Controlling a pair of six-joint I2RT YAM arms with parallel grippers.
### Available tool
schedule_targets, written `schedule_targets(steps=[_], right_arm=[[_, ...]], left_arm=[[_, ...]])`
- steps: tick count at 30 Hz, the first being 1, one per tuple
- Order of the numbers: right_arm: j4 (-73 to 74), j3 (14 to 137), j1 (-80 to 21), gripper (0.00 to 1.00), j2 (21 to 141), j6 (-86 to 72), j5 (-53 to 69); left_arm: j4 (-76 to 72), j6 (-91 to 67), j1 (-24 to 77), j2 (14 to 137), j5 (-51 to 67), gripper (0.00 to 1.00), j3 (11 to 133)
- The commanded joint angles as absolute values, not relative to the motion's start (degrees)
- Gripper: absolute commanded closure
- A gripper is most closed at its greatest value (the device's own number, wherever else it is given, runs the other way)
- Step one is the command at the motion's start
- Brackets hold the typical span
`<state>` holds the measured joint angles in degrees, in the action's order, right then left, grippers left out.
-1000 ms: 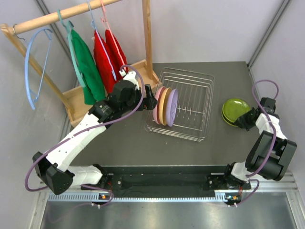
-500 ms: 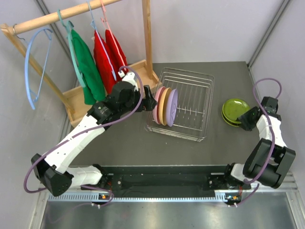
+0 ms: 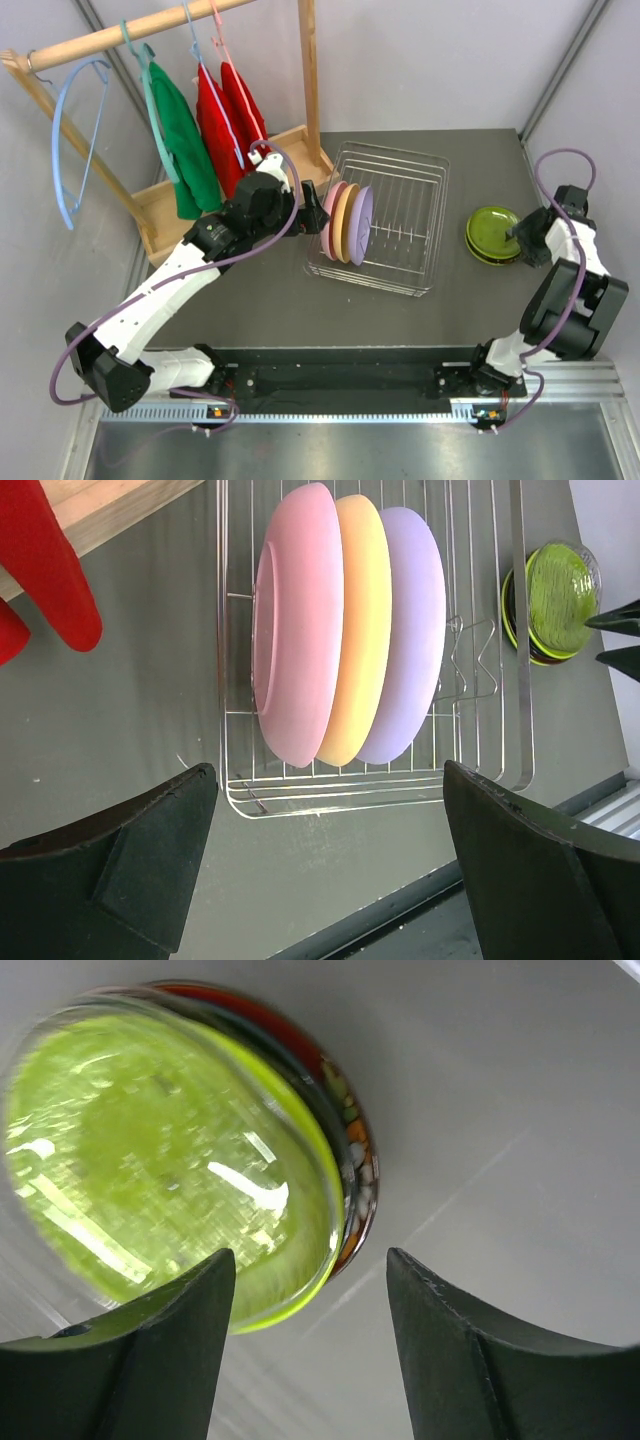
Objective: Load the plates into the dish rack
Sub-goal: Pick up the plate at the center of the board.
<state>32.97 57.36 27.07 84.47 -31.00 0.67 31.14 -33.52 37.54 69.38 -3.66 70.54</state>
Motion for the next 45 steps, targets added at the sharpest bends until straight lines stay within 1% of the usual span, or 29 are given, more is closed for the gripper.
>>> schedule_targets(steps=[1, 9, 15, 18, 23, 26, 27, 30, 32, 33, 35, 37, 38, 39, 45], right_arm=[[32.78, 61.43, 27.51, 0.38, 89.29, -29.09, -1.23], [32.34, 64.25, 26.99, 0.38, 97.11, -23.30, 9.39], [34.63, 64.60, 20.14, 0.41, 98.09, -20.13, 7.65], [33.67, 62.67, 19.69, 0.49, 97.04, -20.65, 8.35], [33.13, 59.42, 19.69, 0.56, 94.31, -20.22, 11.59], [32.96, 58.19, 19.51, 0.66, 93.08, -20.04, 14.31], [33.13, 57.92, 19.34, 0.72, 92.73, -20.04, 14.67], [33.57, 57.31, 19.16, 0.83, 90.71, -19.86, 13.89], [34.45, 57.22, 19.16, 0.84, 89.48, -19.95, 12.84], [34.63, 57.13, 19.16, 0.91, 87.99, -19.95, 12.40], [35.42, 57.04, 19.25, 0.90, 86.58, -20.04, 11.08], [35.68, 57.13, 19.16, 0.97, 85.09, -20.04, 10.64], [36.38, 57.39, 19.16, 0.97, 84.73, -20.13, 10.03], [36.47, 57.57, 19.16, 1.00, 84.55, -20.13, 9.76], [37.35, 58.45, 19.16, 0.99, 82.53, -20.83, 6.68]], left_arm=[[28.65, -33.40, 37.09, 68.99, -2.73, 0.01, 70.40], [28.21, -33.31, 36.83, 69.34, -2.81, 0.01, 69.79], [28.39, -33.31, 36.65, 69.79, -2.29, 0.01, 70.05], [28.56, -33.22, 36.56, 69.44, -2.63, 0.01, 70.14], [29.35, -32.87, 36.47, 69.00, -3.08, 0.01, 70.31], [29.53, -32.87, 36.47, 68.99, -3.08, 0.01, 70.40], [29.62, -32.96, 36.47, 68.91, -2.90, 0.01, 70.40], [29.71, -33.13, 36.39, 68.73, -2.81, 0.01, 70.49], [29.71, -33.13, 36.39, 68.55, -2.72, 0.01, 70.49], [29.71, -33.22, 36.39, 68.38, -2.72, 0.01, 70.40], [29.62, -33.40, 36.39, 68.20, -2.90, 0.01, 70.23], [29.62, -33.49, 36.39, 67.94, -2.99, 0.01, 69.96], [29.71, -33.49, 36.39, 67.85, -3.08, 0.01, 69.96], [29.79, -33.57, 36.39, 67.85, -3.08, 0.01, 69.96], [29.79, -33.49, 36.47, 67.41, -2.99, 0.01, 70.31]])
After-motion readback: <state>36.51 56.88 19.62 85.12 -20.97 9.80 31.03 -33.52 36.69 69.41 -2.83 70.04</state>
